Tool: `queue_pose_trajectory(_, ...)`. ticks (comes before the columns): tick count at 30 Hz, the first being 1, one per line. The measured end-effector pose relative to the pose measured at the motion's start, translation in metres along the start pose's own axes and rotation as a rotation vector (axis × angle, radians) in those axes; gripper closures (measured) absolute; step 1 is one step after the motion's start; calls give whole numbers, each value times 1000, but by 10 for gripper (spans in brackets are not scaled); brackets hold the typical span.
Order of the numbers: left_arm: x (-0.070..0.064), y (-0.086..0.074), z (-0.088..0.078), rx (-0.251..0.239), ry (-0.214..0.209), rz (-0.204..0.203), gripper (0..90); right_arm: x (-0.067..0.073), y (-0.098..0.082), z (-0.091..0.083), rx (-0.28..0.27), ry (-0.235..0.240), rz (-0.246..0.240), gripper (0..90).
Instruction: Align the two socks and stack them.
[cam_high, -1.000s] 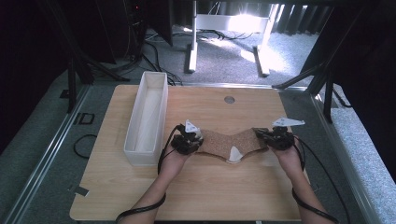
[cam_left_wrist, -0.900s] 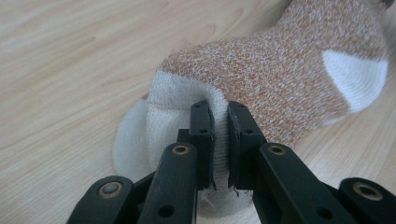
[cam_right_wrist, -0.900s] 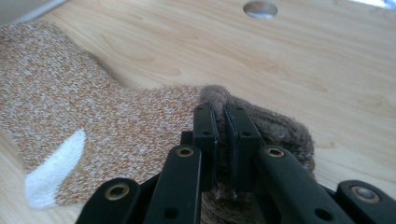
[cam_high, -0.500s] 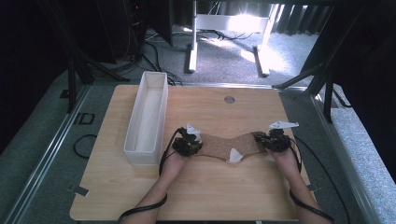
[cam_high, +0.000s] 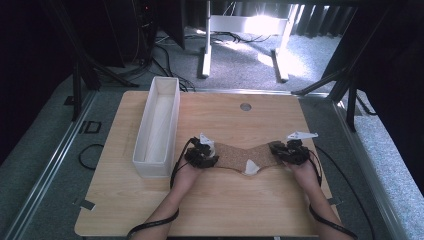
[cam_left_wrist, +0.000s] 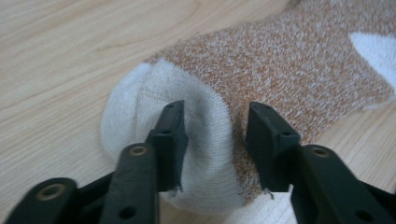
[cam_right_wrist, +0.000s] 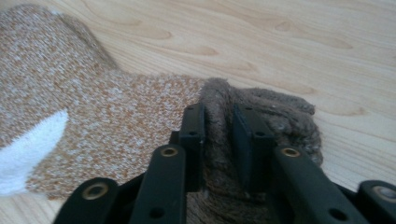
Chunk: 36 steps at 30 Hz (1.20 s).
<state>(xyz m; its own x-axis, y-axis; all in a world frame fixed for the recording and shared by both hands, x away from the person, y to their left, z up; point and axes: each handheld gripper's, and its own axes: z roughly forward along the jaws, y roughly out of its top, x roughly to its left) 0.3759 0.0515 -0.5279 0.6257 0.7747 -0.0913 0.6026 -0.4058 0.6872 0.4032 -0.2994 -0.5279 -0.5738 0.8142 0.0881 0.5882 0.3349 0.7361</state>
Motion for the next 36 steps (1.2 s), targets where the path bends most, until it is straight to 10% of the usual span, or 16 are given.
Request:
queue_pose_trajectory(9,-9,12,-16,-93,-35,20,616,7,11,-17,-58,14,-19,710)
queue_pose_trajectory(18,-11,9,2,-36,-31,31,794,11,7,-5,-18,22,-33,848)
queue_pose_trajectory(36,-11,-7,10,-12,-44,43,794,10,-10,5,40,5,-48,830)
